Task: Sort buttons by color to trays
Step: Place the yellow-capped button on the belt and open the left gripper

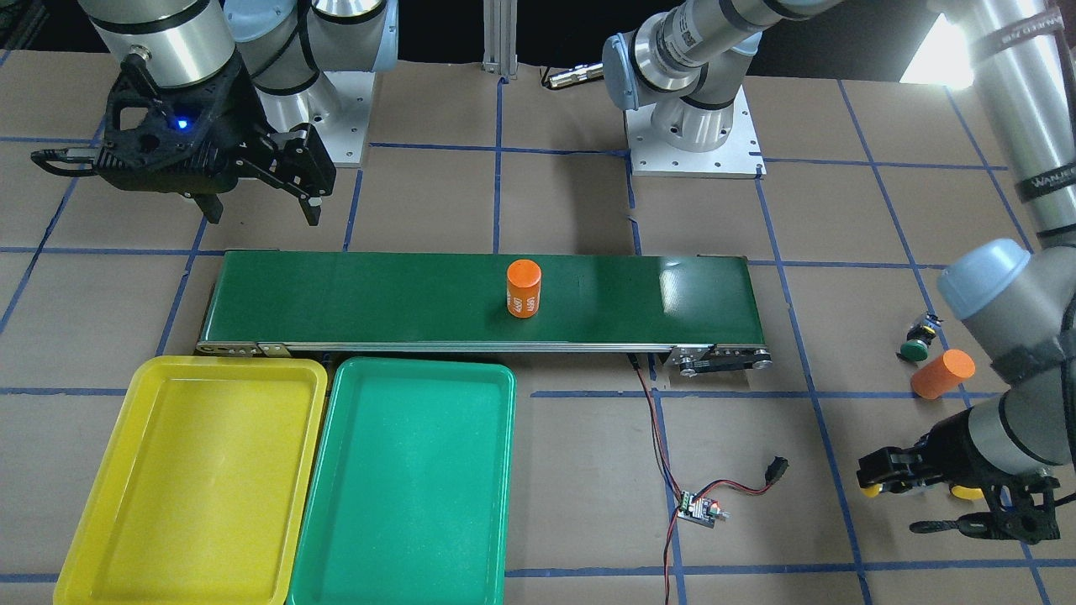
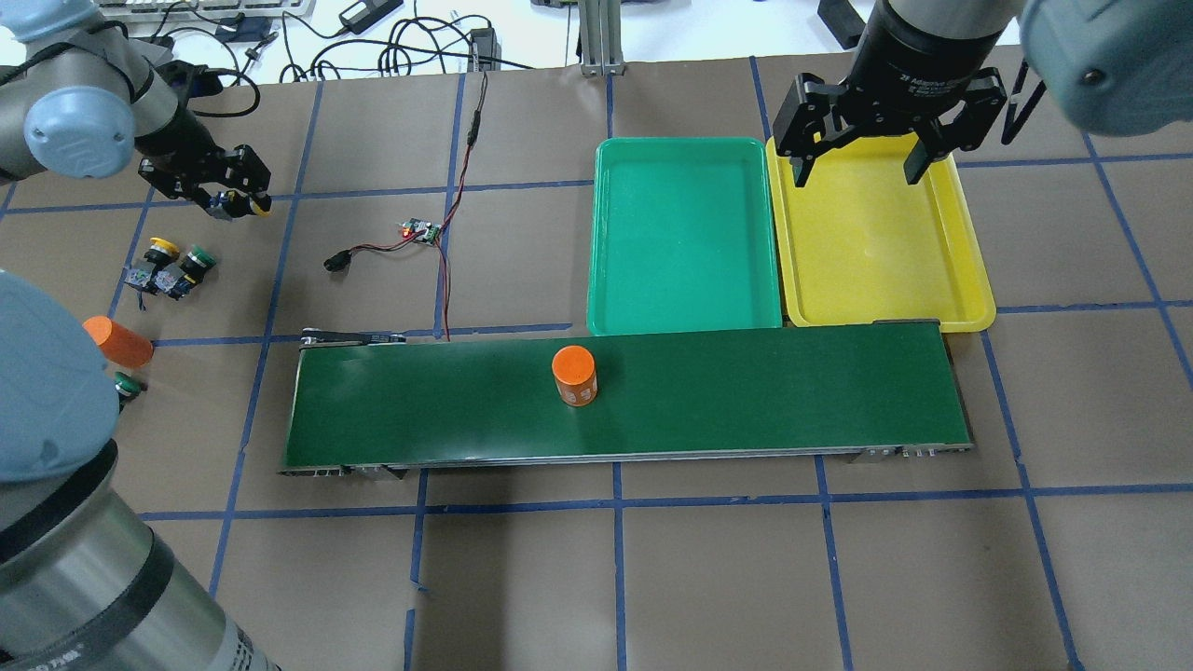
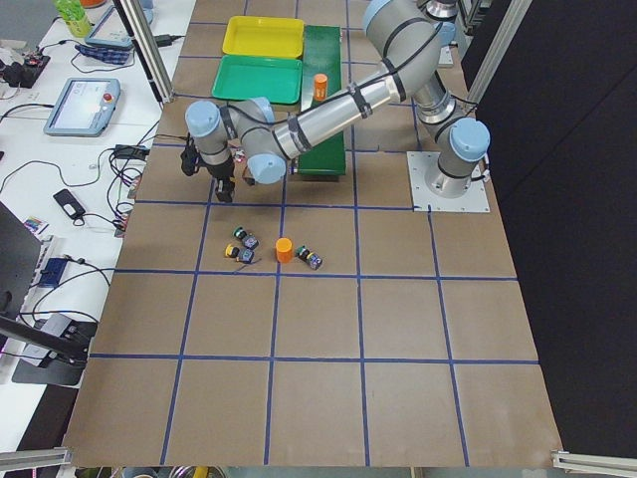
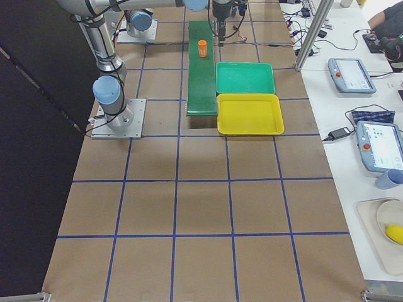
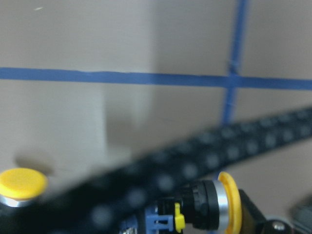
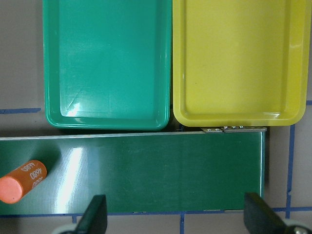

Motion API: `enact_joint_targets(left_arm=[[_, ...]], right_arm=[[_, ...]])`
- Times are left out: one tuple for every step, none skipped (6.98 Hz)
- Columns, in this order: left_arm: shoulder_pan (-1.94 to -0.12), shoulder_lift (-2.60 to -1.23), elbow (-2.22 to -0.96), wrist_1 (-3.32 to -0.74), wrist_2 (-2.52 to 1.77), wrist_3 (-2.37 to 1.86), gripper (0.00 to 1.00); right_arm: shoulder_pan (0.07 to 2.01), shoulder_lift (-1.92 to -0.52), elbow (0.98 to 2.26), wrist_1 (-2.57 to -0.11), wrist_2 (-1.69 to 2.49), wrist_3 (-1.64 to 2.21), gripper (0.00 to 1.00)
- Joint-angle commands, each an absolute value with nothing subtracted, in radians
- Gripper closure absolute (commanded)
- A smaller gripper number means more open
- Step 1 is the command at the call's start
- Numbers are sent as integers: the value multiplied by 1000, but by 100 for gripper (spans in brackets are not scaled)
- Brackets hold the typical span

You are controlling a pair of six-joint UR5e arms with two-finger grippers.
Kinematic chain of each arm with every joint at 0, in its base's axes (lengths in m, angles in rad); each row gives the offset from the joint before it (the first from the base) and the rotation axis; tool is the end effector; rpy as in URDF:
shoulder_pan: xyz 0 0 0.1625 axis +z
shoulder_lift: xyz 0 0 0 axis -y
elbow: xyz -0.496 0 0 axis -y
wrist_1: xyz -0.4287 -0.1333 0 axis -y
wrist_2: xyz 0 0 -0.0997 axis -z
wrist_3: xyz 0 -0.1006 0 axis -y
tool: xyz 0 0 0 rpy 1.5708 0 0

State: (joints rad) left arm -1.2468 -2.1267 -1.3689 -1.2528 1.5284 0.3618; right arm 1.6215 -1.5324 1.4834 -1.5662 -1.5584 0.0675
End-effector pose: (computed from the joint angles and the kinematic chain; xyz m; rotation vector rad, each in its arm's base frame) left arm 0.1115 -0.7641 0.3312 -0.0572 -3.0889 -0.0304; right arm 0.1623 -0.5438 0.5831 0.0258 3.1257 -0.0682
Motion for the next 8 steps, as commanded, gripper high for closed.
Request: enact_joint_targets(left_arm=[[-1379, -1922, -1522, -1373, 1523, 321, 80], [-1426, -1822, -1652, -1367, 1517, 255, 80], [-1486, -1743, -1768, -1353, 1522, 201, 80], [-1511, -1699, -1861, -1309, 1523, 154, 80], [-1512, -1663, -1947, -1248, 1531, 132, 80], [-1513, -1649, -2016, -1161, 1532, 132, 79], [-1508, -1682, -2052, -1072, 1528, 126, 64], [-1508, -1690, -2068, -1025, 1520, 115, 16]], right_arm=[[1621, -1532, 1483, -1566, -1557, 67, 0], [1621, -1532, 1483, -1566, -1559, 67, 0], [1621, -1532, 1483, -1566, -1559, 67, 0], [1621, -1532, 1483, -1566, -1559, 67, 0], [1621, -1532, 1483, -1566, -1559, 67, 0], [1621, -1532, 1483, -1566, -1559, 67, 0], [1621, -1532, 1483, -1566, -1559, 67, 0], [1621, -1532, 1483, -1566, -1557, 67, 0]])
